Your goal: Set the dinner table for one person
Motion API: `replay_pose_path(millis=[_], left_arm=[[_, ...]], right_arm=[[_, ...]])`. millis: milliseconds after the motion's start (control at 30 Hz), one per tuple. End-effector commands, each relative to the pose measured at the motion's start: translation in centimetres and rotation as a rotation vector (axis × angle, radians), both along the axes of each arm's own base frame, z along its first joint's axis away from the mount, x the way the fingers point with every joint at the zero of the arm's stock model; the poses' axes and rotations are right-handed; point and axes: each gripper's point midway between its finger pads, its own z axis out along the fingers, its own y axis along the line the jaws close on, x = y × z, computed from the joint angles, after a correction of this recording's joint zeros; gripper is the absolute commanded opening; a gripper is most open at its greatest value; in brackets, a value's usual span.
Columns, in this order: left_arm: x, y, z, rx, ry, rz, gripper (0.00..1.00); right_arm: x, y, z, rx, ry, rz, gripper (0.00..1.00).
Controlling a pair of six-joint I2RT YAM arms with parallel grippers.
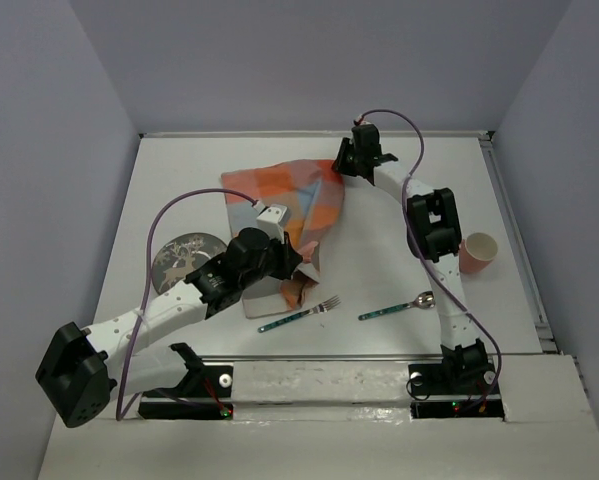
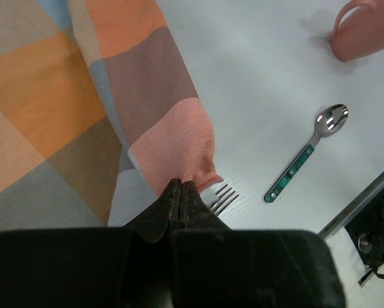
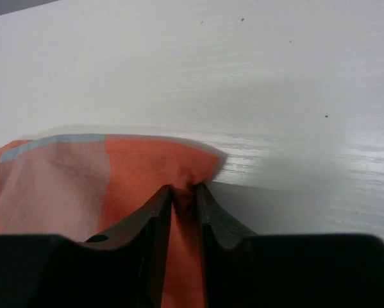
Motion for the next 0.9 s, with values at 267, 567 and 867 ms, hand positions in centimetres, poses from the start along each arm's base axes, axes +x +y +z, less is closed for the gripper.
replay_pose_path(millis=[267,567,867], left_arm=[[1.7,0.9,3.5,-0.106,-0.072,0.092,0.0],[4.6,3.0,9.2,-0.252,-0.169,0.226,0.0],[8.7,4.0,17.2,-0.502,-0.261,0.236,0.0]], right_arm=[[-0.1,0.2,6.6,0.072,-0.136,-0.055,0.0],[-4.5,-2.2,22.1,0.078,-0.419,-0.049,0.0],[-11.3,-5.3,32.0,0.069,-0.586,-0.064,0.0]])
